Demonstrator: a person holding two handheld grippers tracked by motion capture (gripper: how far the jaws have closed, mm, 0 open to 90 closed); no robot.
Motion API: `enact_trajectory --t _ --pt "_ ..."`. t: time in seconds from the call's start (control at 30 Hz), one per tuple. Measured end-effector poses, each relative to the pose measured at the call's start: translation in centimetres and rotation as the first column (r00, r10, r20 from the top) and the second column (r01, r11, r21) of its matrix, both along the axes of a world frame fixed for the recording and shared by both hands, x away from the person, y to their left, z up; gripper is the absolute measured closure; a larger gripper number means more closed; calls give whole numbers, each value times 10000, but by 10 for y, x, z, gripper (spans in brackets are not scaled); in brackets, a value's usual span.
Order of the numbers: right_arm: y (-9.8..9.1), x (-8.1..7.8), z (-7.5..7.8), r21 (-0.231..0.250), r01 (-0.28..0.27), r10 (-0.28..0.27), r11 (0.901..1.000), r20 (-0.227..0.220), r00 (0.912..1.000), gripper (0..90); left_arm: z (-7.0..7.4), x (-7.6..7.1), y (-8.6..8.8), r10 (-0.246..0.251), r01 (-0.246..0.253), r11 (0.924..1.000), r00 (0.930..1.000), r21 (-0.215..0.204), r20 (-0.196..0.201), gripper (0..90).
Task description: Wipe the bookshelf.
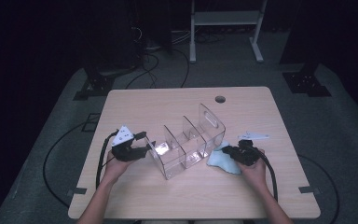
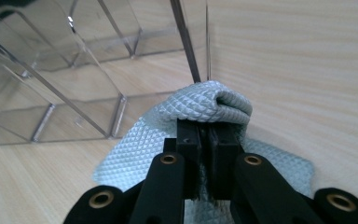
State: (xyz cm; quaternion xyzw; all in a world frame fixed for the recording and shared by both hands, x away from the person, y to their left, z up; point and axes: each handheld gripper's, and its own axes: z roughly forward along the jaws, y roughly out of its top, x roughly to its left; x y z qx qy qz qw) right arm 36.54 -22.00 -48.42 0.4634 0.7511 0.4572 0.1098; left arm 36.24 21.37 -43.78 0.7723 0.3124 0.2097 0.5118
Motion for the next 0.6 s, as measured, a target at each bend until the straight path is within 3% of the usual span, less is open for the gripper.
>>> enact_trajectory --t 0.23,0.37,0.5,0.6 --pt "-10 -6 20 176 -31 23 9998 450 9990 848 -1 -12 -2 27 -26 9999 10000 -119 90 472" --pt "-12 -12 40 322 -195 161 9993 1046 9944 849 -1 -19 -2 -70 71 9999 9999 -128 74 472" --pt "-11 -15 63 303 -362 310 9989 1591 9868 848 -2 -26 -2 -192 194 9996 9998 -219 87 471" --pt "-8 -14 70 3 -368 362 9993 1755 9838 848 -2 -31 -1 -218 221 9994 9997 -276 94 471"
